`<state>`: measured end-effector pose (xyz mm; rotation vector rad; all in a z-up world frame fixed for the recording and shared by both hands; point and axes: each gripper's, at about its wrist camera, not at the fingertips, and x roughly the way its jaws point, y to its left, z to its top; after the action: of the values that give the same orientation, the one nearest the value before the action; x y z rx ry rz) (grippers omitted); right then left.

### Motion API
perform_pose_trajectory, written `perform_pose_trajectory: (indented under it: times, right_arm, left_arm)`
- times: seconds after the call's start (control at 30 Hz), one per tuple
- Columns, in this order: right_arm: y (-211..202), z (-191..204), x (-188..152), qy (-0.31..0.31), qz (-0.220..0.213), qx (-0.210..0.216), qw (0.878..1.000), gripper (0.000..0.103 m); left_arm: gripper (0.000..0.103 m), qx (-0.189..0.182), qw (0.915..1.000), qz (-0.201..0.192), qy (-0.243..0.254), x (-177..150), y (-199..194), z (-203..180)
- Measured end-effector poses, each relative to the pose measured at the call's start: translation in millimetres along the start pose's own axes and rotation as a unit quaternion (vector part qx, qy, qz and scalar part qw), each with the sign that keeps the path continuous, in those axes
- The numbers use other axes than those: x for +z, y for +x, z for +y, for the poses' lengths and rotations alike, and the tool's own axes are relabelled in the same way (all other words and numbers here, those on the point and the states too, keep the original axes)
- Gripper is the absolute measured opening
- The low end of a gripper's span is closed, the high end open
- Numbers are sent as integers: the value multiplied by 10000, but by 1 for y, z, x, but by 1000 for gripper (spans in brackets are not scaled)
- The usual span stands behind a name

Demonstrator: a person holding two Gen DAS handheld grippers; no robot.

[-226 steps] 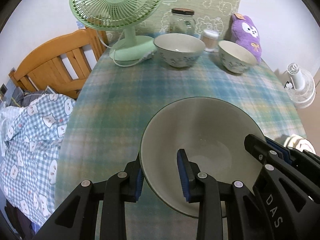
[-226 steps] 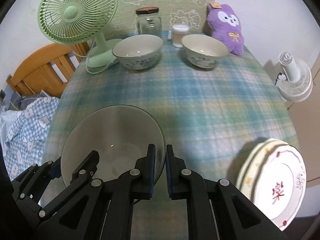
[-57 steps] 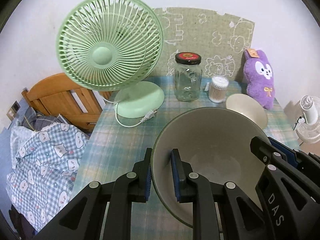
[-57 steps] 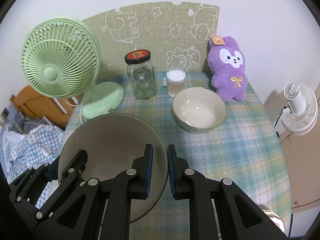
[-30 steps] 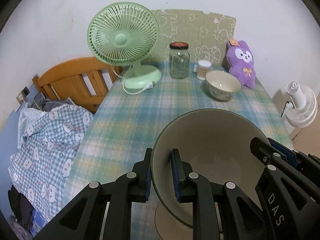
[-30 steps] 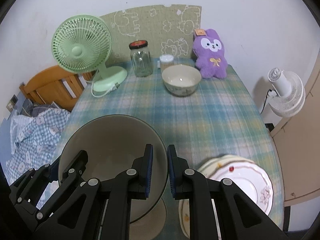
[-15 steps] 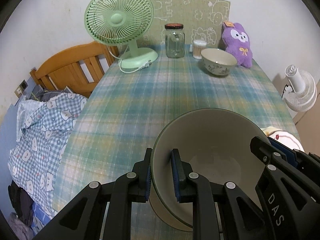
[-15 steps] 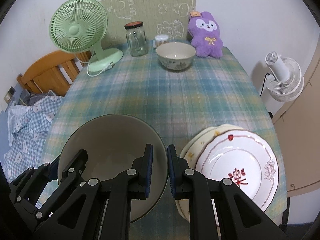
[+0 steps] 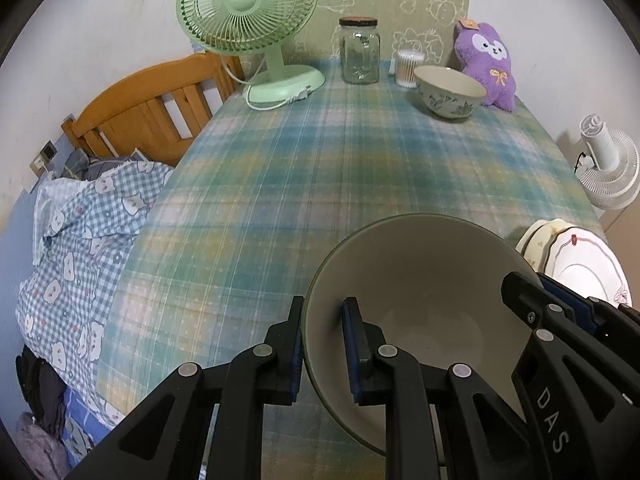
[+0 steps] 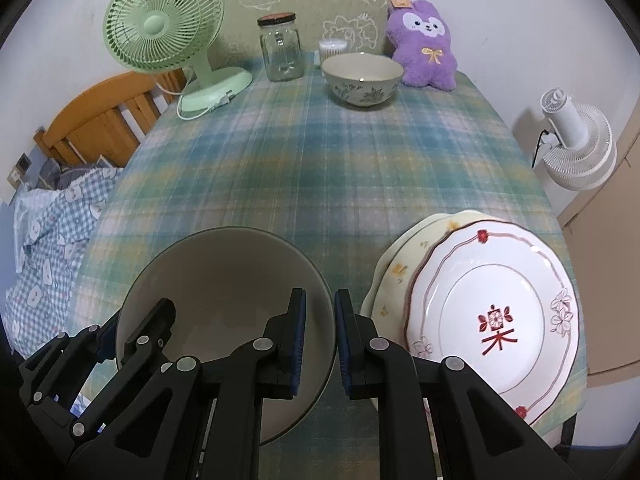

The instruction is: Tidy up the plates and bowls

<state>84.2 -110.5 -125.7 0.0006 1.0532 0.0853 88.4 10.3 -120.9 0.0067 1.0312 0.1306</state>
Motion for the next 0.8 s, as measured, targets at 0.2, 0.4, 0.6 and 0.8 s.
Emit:
perform_pose_trajectory:
  times: [0.2,0.4,0.6,0.8]
  right_arm:
    - [4,2,-3,-8,-21,-47,10000,18]
    - [5,3,-3,-36,19,-78,10000,18]
    - [0,-1,2,-15,-21,60,10000,18]
    - [-17,0,14,19,-42,64,10000,18]
  left_arm:
    - [16,-52,10000,39,2,-4,5,3]
    - [24,-175,9997,143,20,-3,9,4]
    - [45,-155,9997,55,165,2,2,0]
    - [64,-290,9990,-49,323,15,-15,-1]
